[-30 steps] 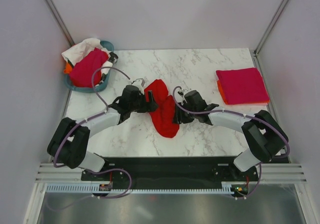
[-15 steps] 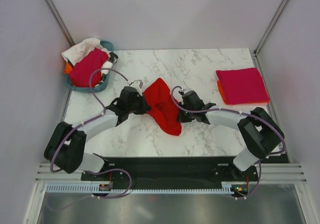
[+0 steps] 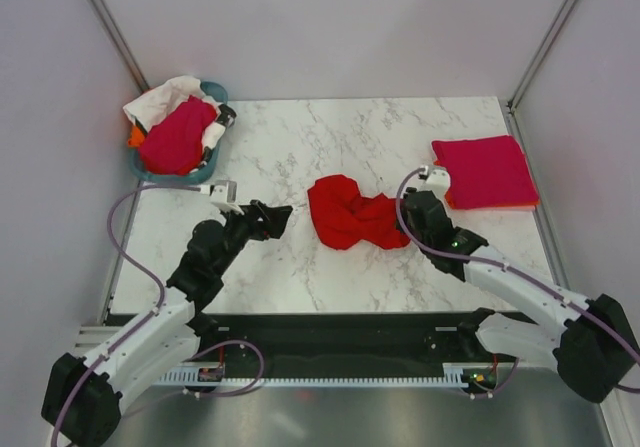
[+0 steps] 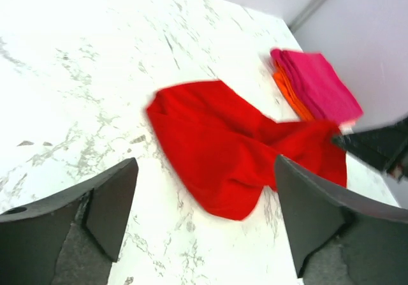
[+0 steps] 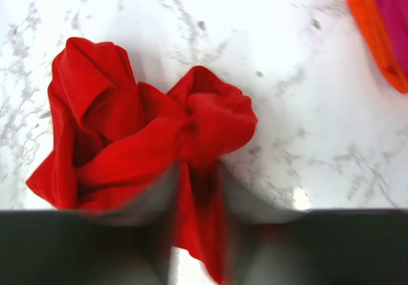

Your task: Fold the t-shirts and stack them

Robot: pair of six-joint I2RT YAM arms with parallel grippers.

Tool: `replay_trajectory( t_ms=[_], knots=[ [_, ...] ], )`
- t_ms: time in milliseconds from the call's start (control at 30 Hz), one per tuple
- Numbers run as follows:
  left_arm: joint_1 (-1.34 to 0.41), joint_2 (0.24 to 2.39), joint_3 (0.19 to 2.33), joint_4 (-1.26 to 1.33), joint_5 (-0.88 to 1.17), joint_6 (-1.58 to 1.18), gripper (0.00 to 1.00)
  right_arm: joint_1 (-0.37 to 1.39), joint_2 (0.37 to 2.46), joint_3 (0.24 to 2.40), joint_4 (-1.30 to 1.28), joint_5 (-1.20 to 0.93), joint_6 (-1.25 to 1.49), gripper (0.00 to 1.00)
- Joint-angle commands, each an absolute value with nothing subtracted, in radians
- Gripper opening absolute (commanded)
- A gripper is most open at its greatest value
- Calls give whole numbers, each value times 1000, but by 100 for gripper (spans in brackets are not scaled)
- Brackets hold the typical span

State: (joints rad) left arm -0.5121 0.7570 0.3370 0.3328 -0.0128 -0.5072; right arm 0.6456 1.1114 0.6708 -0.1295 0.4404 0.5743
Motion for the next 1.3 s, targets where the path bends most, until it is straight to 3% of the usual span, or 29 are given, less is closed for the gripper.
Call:
replay_trajectory(
  t_ms=[0,33,67,133,267,333,500,667,833,933,1100,1200,1233,1267],
  knots=[
    [-508,719,284,397,-199,-555,97,643,987,559,-135,620,629,53],
    [-506,722,278,408,-199,-558,100,643,965,517,-132,611,626,74],
    [-508,753,284,420,-166,-552,100,643,948,505,-124,601,615,83],
    [-508,807,311,420,-126,-542,100,640,920,495,-121,586,577,84],
    [-506,1003,437,347,-104,-590,100,635,943,557,-188,577,555,98],
    [-489,1046,481,270,-141,-664,100,626,983,599,-204,569,558,98],
    [-468,1171,517,362,47,-634,100,534,1107,660,-213,382,586,98],
    [-471,1373,745,281,237,-623,96,456,1180,664,-167,269,598,66],
    [-502,1498,922,258,299,-623,96,394,1255,687,-135,187,604,63],
    [-517,1568,1015,203,317,-617,94,385,1310,707,-121,187,598,54],
    [-545,1644,1103,148,331,-581,93,383,1368,726,-110,195,560,53],
    [-557,1715,1222,51,356,-546,93,383,1376,723,-107,219,548,43],
    [-561,1732,1247,26,351,-529,93,383,1376,723,-107,218,545,30],
    [-566,1750,1271,5,350,-522,93,383,1374,723,-107,219,543,24]
  ],
)
